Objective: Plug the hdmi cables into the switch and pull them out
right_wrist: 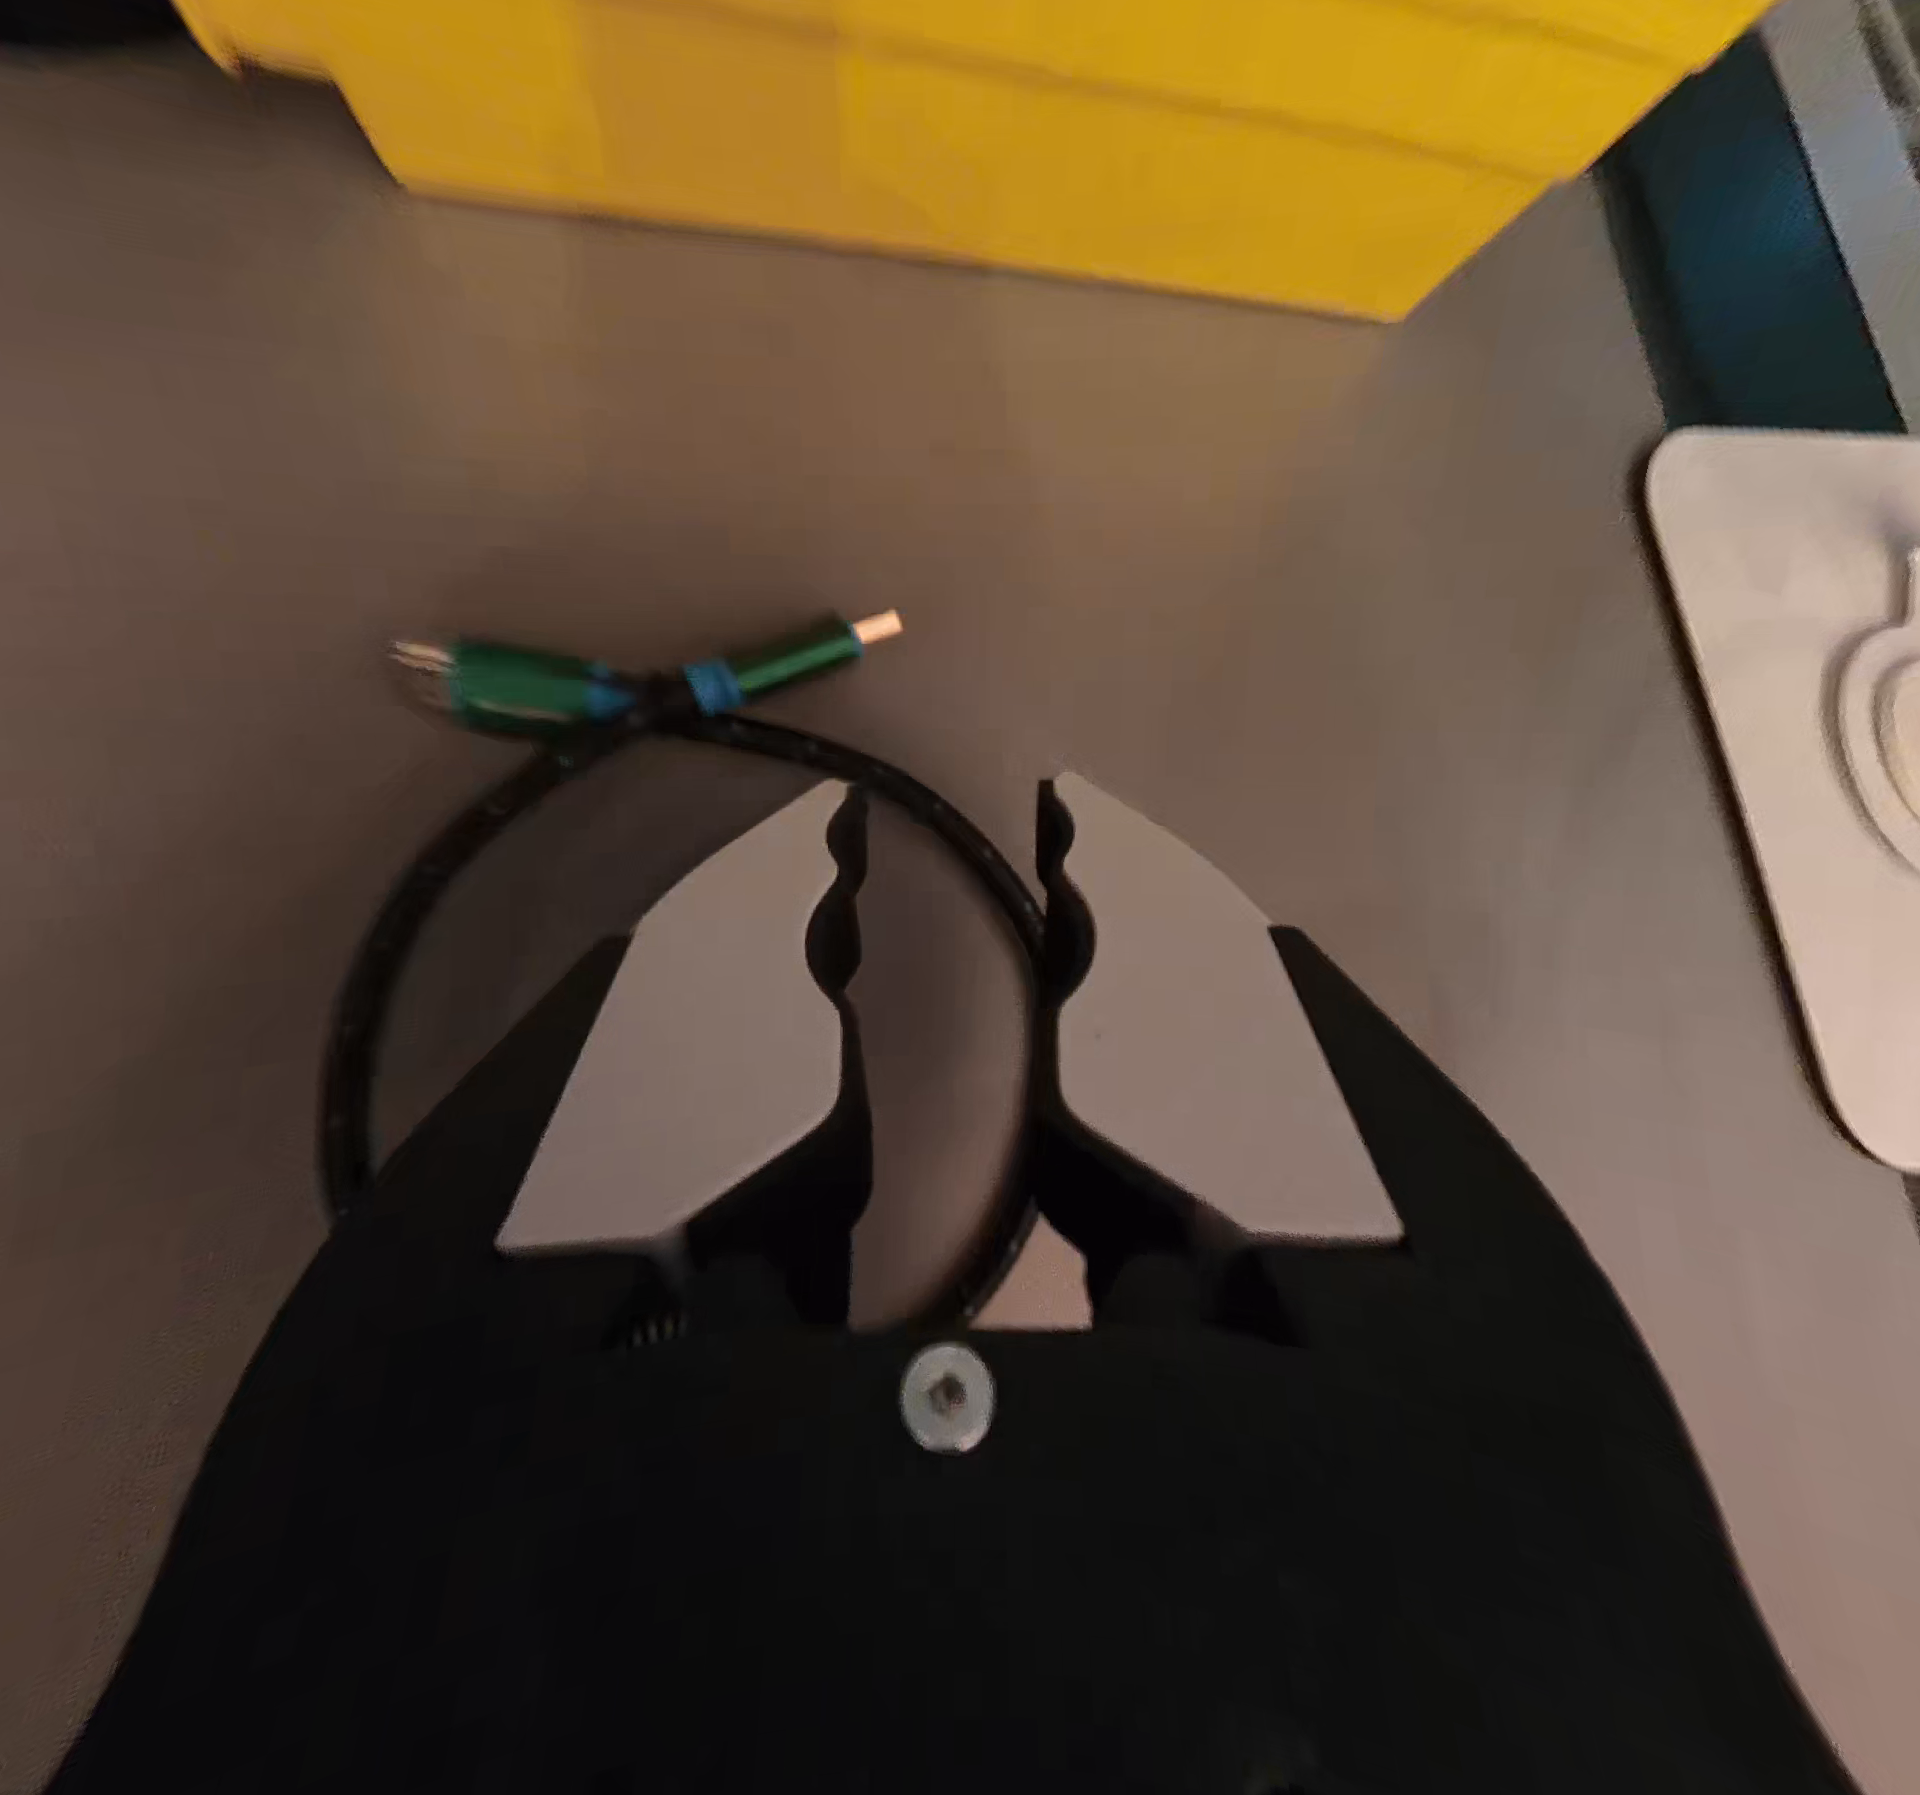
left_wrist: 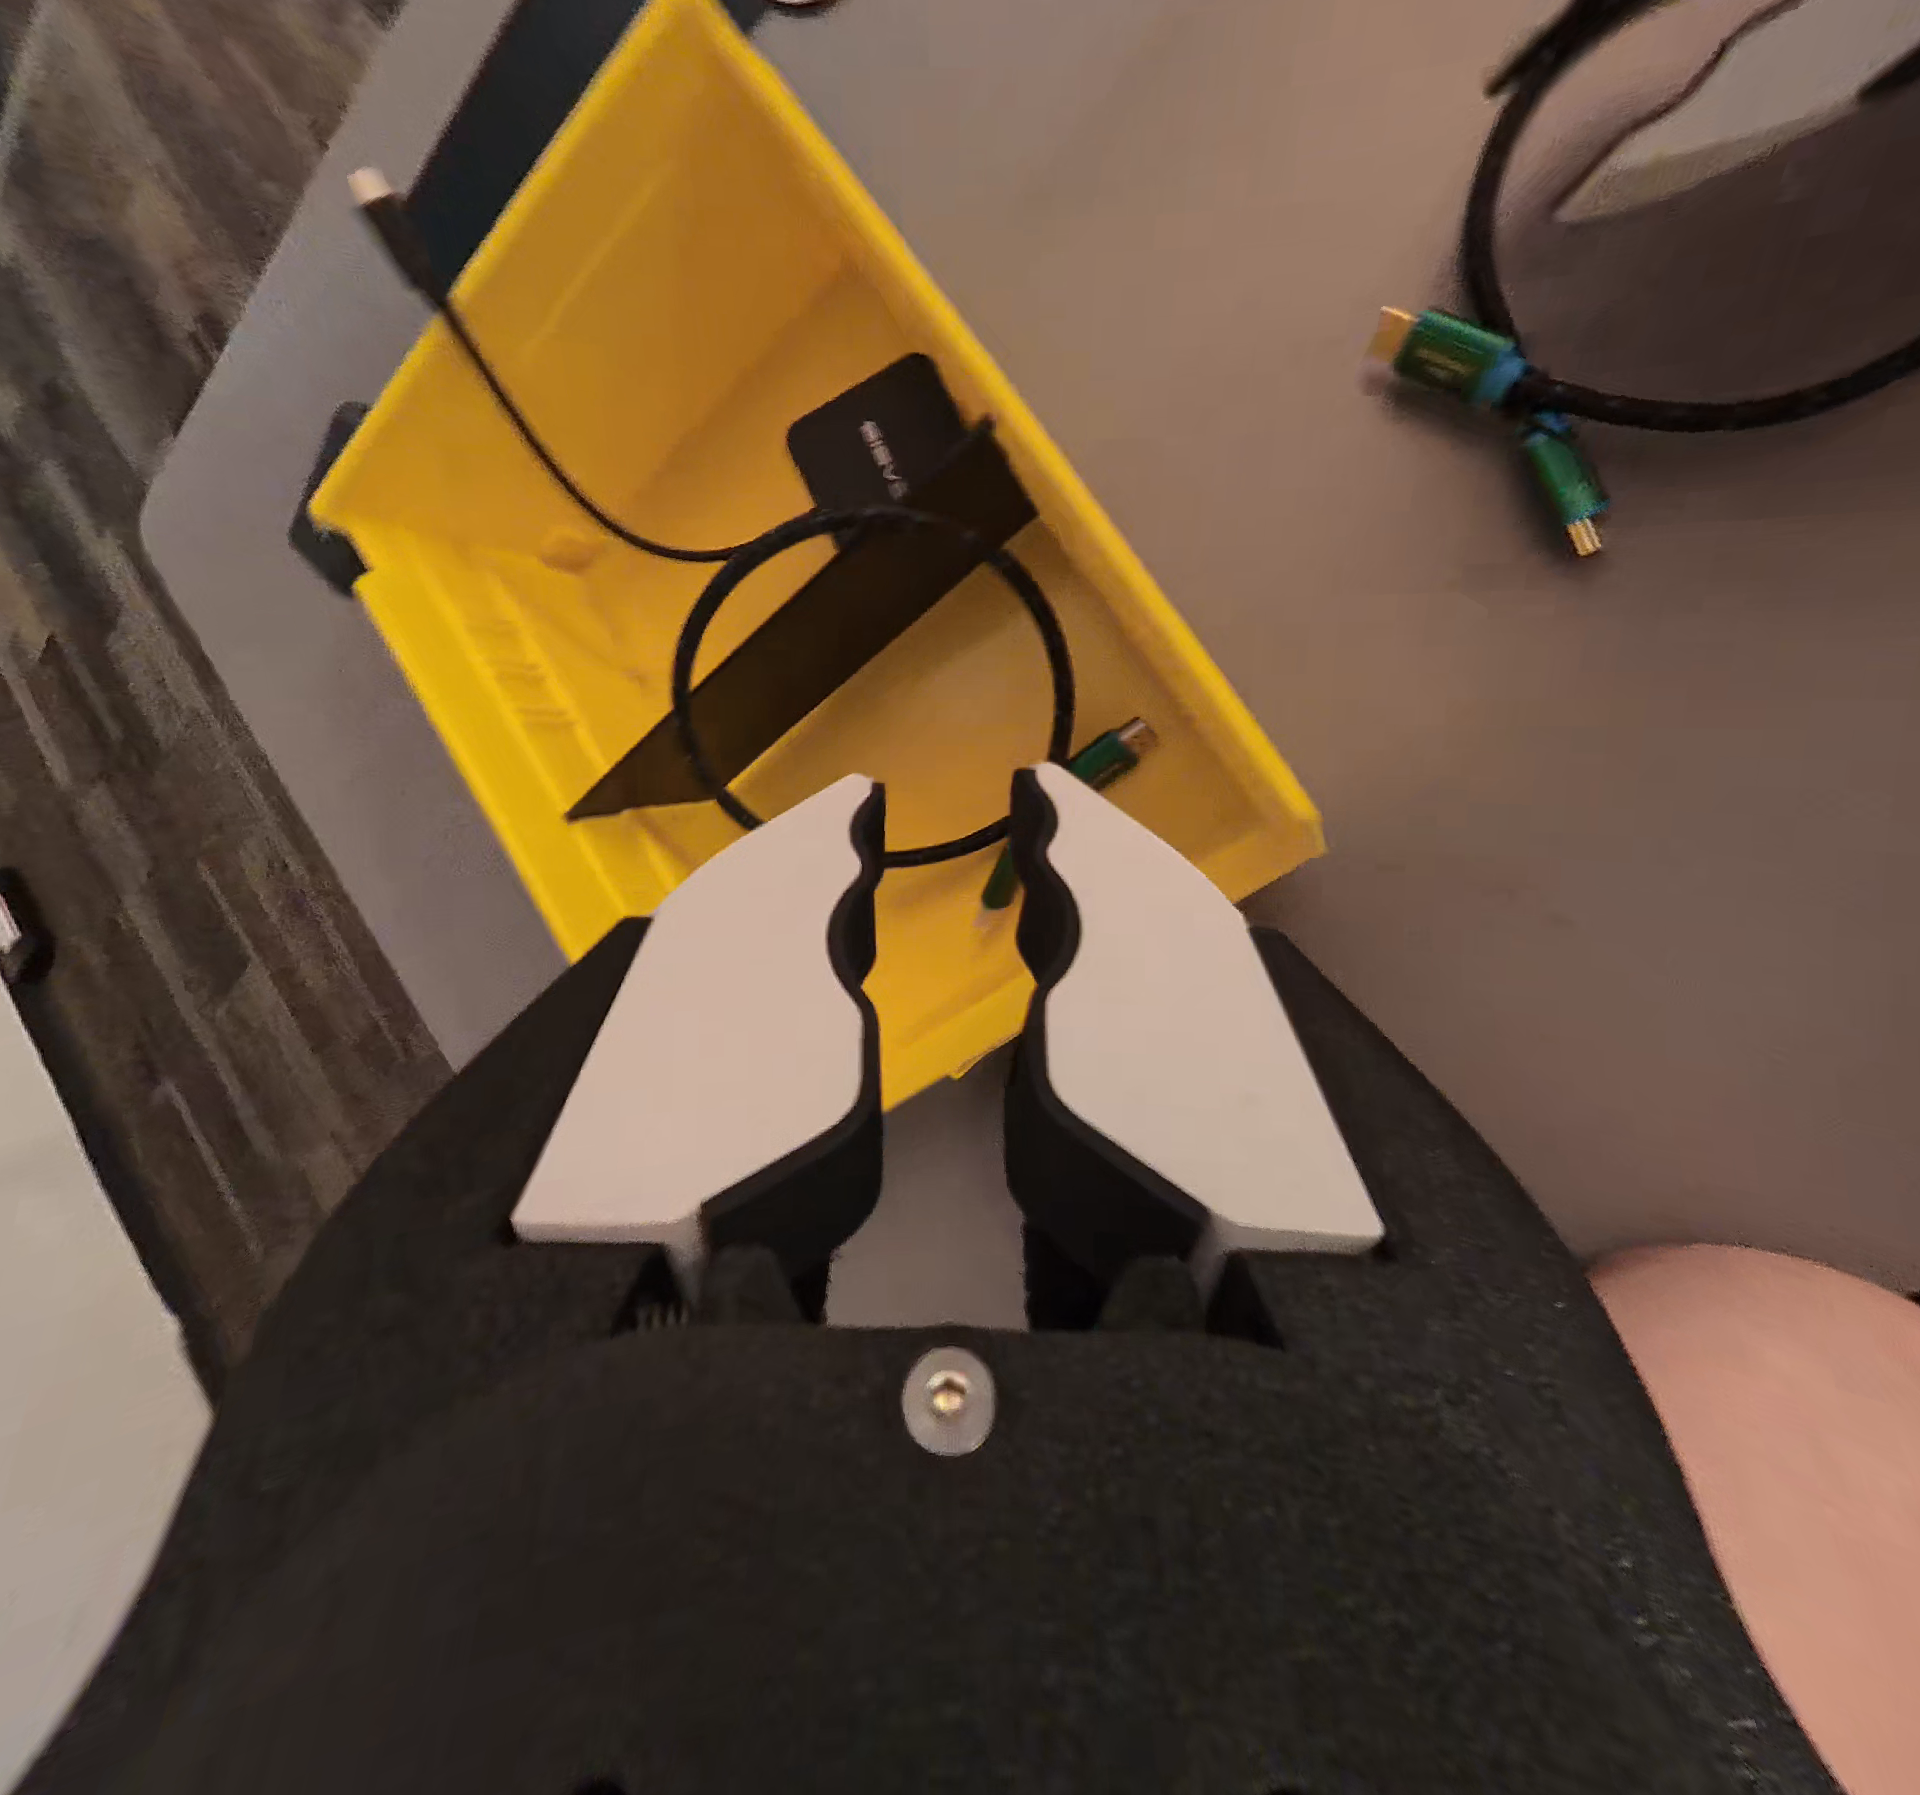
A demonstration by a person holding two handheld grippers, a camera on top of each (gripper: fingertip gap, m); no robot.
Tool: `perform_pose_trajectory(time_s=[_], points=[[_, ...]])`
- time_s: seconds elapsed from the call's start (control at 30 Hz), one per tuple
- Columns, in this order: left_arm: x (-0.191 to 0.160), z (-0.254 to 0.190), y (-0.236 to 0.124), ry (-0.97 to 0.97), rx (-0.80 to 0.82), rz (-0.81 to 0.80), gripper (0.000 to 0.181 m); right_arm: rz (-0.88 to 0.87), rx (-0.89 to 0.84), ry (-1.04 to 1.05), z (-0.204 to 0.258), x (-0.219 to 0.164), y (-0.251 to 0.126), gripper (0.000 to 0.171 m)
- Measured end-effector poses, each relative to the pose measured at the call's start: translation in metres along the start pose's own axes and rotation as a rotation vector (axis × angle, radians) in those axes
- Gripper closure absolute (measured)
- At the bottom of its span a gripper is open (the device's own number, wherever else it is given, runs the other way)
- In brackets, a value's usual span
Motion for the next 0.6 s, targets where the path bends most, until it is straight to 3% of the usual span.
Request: perform_pose_trajectory(time_s=[0.13, 0.23, 0.37, 0.6], points=[[-0.019, 0.02, -0.01, -0.113, 0.069, -0.022, 0.161, 0.137, -0.037, 0.011, 0.002, -0.009, 0.016, 0.128], [-0.032, 0.03, -0.001, -0.185, 0.08, 0.047, 0.162, 0.135, -0.041, 0.046, 0.001, -0.01, 0.018, 0.128], [-0.041, 0.043, 0.025, -0.242, 0.066, 0.141, 0.162, 0.149, -0.005, 0.287, -0.006, -0.015, 0.018, 0.142], [-0.051, 0.059, 0.056, -0.293, 0.088, 0.234, 0.163, 0.314, -0.068, 0.338, -0.009, -0.017, 0.005, 0.156]])
Point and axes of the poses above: each gripper's, where its closed fingertips meet, y out along the fingers, x out of its top, z = x × y across the jaws, the point moved 10 cm from there along -y, back along the fingers, and after that the axes turned 11 degrees about -z, right-handed, at the moved point
